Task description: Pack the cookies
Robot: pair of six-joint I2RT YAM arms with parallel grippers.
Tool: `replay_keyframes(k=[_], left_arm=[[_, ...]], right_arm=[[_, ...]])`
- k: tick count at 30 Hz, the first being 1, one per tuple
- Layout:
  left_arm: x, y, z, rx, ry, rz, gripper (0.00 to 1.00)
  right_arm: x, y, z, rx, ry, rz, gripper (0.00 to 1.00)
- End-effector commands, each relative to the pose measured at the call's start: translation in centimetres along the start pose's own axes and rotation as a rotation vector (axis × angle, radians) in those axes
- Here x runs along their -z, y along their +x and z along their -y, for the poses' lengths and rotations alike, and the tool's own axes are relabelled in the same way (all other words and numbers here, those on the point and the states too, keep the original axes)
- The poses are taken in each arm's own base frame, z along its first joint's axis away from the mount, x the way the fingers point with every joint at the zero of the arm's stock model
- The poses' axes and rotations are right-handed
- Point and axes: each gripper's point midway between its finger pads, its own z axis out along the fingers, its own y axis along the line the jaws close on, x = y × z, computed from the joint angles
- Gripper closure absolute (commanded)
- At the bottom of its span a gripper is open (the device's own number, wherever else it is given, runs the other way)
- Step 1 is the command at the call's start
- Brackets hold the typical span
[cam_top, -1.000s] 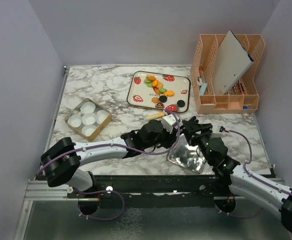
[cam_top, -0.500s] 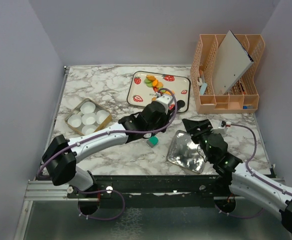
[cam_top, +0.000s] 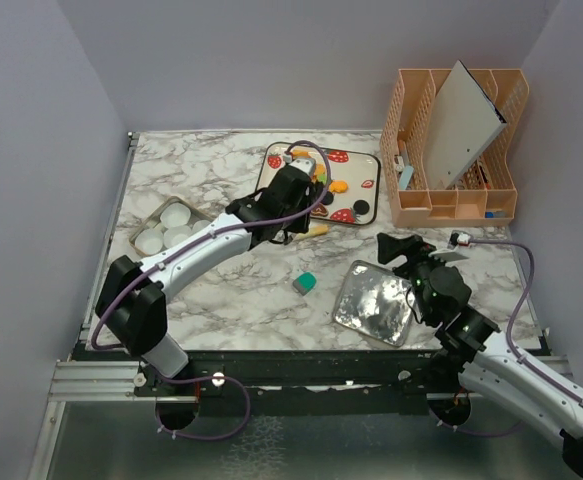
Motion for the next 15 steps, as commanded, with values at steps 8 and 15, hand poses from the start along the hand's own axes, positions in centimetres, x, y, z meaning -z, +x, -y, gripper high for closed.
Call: replay_keyframes(k=[8,15], left_arm=[[-2.4,-0.8,-0.5,-0.069,-0.065,-0.058,0.58],[-4.6,-0.2,-0.8,-0.091,-0.093,-0.1,0.54]], right_arm=[[-0.2,0.1,2.9,0.205,0.083,0.035,0.1],[-0.2,0.3,4.1,0.207,0.132,0.051,0.1]])
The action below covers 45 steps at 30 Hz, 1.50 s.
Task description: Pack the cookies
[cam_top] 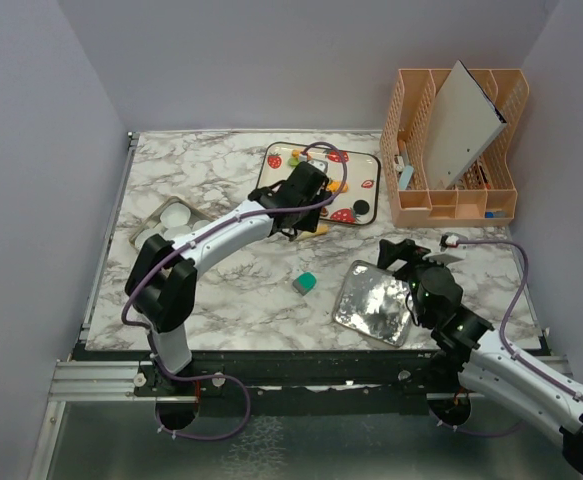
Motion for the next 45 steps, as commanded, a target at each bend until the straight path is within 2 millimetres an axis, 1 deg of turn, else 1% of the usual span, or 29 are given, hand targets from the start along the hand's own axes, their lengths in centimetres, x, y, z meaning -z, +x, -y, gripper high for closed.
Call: replay_keyframes(k=[1,7,15,20,25,33,37,45], left_arm=[[-0.9,-1.0,-0.5,-0.017,-0.033,0.001,0.54],[-2.4,-1.3,-0.3,-0.032,-0.019,-0.027,0.54],[-4.0,-2.0,-0.7,-0.044,-0.025,-0.056,0.51],[-5.2,-1.9,-0.8,-0.047,-0.018,-0.078,0.51],[-6.0,-2.1,-1.1,-0.042,-0.013,-0.093,0.51],[-6.9,-2.0,-0.8,-0.041,0.009,-0.117,0.5],[-7.0,-1.8,-0.3,-0.038,0.033,-0.127,0.5],[-7.3,-1.4,-0.1,-0.032,0.044,-0.147,0.5]], right_arm=[[0.0,-0.5,1.4,0.007,0.06,0.047,0.1],[0.3,-0.6,2.4,-0.008,0.088,0.076,0.1],[0.2,-0.3,2.9,-0.004,0.114,0.075,0.09],[0.3,-0.5,3.1,-0.011,0.118,0.085,0.03],[0.5,-0.6,3.4,-0.022,0.122,0.097,0.0],[0.5,-0.6,3.5,-0.02,0.128,0.097,0.0],[0.5,-0.5,3.5,-0.02,0.131,0.096,0.0],[0.4,-0.5,3.6,-0.018,0.134,0.095,0.0]])
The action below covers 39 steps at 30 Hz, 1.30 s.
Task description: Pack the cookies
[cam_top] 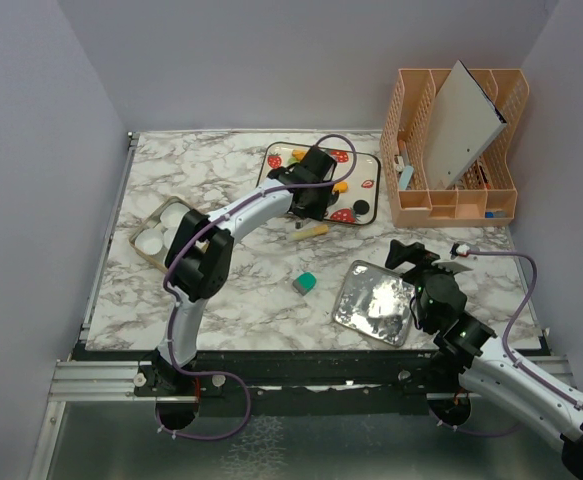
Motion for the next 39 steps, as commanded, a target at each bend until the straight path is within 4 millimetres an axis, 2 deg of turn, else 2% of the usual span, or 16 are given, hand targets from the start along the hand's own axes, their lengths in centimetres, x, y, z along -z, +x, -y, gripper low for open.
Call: replay_keyframes(k=[1,10,24,28,35,39], left_arm=[[0.2,-0.4,0.5,-0.001,0.03,-0.009,0.5],[-0.5,-0.4,-0.6,-0.02,-0.038,-0.025,0.49],[-0.9,0.4,-1.0,-0.042,-0.062,-0.061,0.51],[-0.1,-0.1,-0.9,-0.043,-0.054,-0.047,0.57],[3.1,-2.3,-0.4,-0.028,-0.023,0.026,0.68],[4.9,-2.9,-0.4,-0.019,-0.018,0.056,0.73]], right_arm=[[0.0,0.0,0.7,-0.001,0.03,0.016,0.0],[-0.1,0.1,0.7,0.001,0.031,0.015,0.0],[-0.1,0.1,0.6,0.002,0.029,0.012,0.0],[-0.1,0.1,0.7,0.001,0.03,0.014,0.0],[-0.1,0.1,0.7,0.0,0.031,0.014,0.0],[-0.1,0.0,0.7,-0.001,0.033,0.014,0.0]])
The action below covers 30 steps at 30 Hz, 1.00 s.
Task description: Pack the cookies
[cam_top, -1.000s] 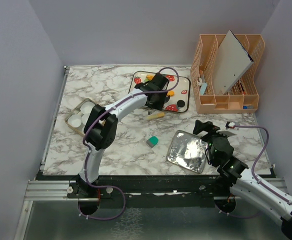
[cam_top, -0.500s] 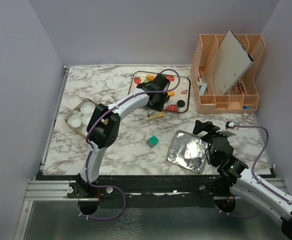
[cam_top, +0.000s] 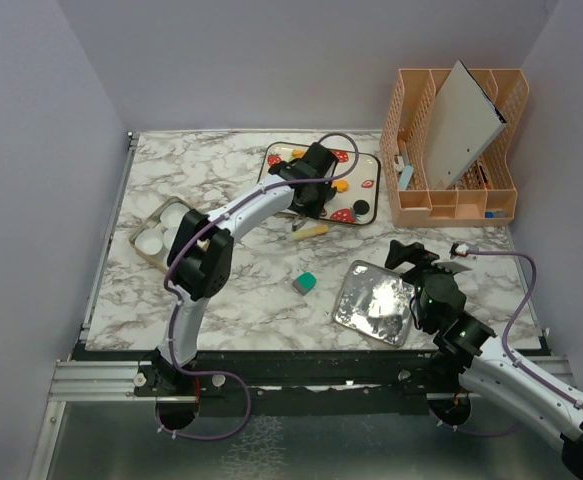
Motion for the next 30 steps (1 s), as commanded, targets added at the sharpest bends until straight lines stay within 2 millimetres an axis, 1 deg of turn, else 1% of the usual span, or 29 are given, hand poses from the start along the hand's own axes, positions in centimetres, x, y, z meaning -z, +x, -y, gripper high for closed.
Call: replay_keyframes(k=[1,4,7,12,15,17,18,24,27,30], left_arm=[[5.2,-3.3,-0.3,0.019,0.008,0.128,0.74],[6.2,-3.1,-0.7,0.026,0.005,0.137,0.8],[7.0,-2.6,-1.7,0.044,-0.011,0.139,0.81],[8.6,-1.3,-4.3,0.088,-0.055,0.143,0.84],[9.6,-0.1,-5.9,0.108,-0.077,0.142,0.86],[10.7,0.7,-7.5,0.132,-0.1,0.15,0.88],[11.1,1.3,-8.7,0.152,-0.119,0.15,0.89],[13.9,4.2,-14.2,0.261,-0.203,0.179,0.95],[15.3,5.7,-16.6,0.319,-0.232,0.198,0.96],[16.2,7.1,-18.8,0.369,-0.267,0.207,0.98]], right_arm=[[0.0,-0.1,0.7,-0.006,0.03,0.018,0.0],[0.0,-0.1,0.7,-0.006,0.032,0.018,0.0],[0.0,-0.1,0.7,-0.008,0.031,0.017,0.0],[0.0,0.0,0.7,-0.007,0.028,0.013,0.0],[0.0,0.1,0.6,-0.007,0.024,0.01,0.0],[0.0,0.2,0.6,-0.004,0.023,0.008,0.0],[0.0,0.2,0.6,-0.001,0.024,0.006,0.0],[-0.1,0.5,0.5,0.001,0.022,-0.005,0.0],[-0.1,0.6,0.4,0.002,0.017,-0.009,0.0],[-0.1,0.7,0.4,0.003,0.02,-0.011,0.0]])
